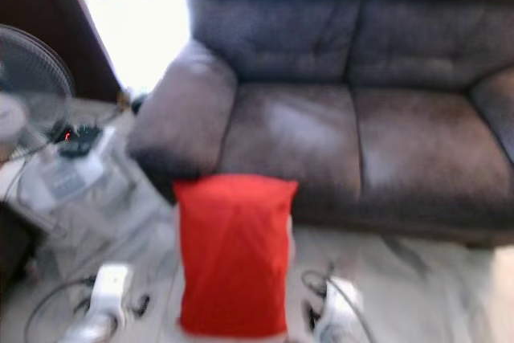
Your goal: Move the pillow to the sofa from floor
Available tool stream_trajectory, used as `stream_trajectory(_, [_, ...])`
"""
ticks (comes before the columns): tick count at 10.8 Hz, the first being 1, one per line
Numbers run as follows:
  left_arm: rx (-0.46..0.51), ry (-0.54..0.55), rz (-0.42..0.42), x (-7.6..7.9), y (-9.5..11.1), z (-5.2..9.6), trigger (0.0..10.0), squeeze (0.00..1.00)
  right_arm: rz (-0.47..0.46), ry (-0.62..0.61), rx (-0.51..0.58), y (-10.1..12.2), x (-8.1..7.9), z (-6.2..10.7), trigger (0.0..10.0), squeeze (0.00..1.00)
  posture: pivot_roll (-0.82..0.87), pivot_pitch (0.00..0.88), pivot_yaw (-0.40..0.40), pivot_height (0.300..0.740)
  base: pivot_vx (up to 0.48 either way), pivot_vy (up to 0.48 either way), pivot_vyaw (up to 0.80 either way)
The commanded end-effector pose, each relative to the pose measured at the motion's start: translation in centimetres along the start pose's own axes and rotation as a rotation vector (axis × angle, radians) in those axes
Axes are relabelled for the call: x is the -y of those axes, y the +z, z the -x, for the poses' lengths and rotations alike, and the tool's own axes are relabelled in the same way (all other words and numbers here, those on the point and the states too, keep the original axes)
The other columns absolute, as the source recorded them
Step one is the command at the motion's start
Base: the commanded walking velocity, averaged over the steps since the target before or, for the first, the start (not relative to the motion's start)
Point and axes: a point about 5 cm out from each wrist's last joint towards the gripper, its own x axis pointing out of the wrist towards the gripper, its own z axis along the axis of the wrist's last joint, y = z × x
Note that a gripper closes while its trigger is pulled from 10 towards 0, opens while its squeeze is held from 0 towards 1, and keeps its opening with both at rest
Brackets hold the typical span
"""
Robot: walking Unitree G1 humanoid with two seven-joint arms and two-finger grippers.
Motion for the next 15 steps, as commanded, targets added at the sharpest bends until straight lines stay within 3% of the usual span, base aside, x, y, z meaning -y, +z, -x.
stream_trajectory(1, [-0.017, 0.024, -0.006, -1.1, -0.5, 0.2, 10.0, 0.00, -0.003, 0.019, 0.012, 0.2, -0.6, -0.1, 10.0, 0.00, 0.01, 0.090, -0.004, 0.740, 0.000, 0.000, 0.00])
stream_trajectory(5, [-0.015, 0.018, -0.007, -1.0, -0.5, 0.2, 10.0, 0.00, -0.008, 0.011, 0.009, -0.3, 0.4, 0.2, 10.0, 0.00, 0.01, 0.094, -0.003, 0.740, 0.000, 0.000, 0.00])
stream_trajectory(7, [-0.012, 0.028, -0.022, -1.1, -0.4, 0.2, 10.0, 0.00, 0.042, 0.017, 0.014, -0.4, 0.1, 0.2, 10.0, 0.00, 0.01, 0.101, -0.004, 0.740, 0.000, -0.281, 0.40])
stream_trajectory(8, [-0.013, 0.031, -0.023, -1.2, -0.5, 0.2, 10.0, 0.00, 0.037, 0.023, 0.015, -0.3, -0.9, 0.0, 10.0, 0.00, 0.01, 0.102, -0.007, 0.740, 0.000, -0.326, 0.80])
stream_trajectory(11, [-0.021, 0.028, -0.027, -1.1, -0.7, 0.3, 10.0, 0.00, 0.021, 0.029, 0.009, -0.5, -1.7, 0.0, 10.0, 0.00, 0.01, 0.107, -0.008, 0.740, 0.000, -0.349, 0.00])
stream_trajectory(12, [-0.026, 0.028, -0.025, -1.1, -0.9, 0.3, 10.0, 0.00, 0.067, 0.044, 0.012, -0.5, -2.1, 0.0, 10.0, 0.00, 0.01, 0.106, -0.007, 0.740, 0.000, -0.349, 0.80])
stream_trajectory(15, [-0.039, 0.040, -0.018, -1.2, -1.1, 0.4, 10.0, 0.00, 0.021, 0.035, 0.016, -0.2, -1.8, -0.1, 10.0, 0.00, 0.01, 0.107, -0.008, 0.740, 0.000, -0.218, 0.16])
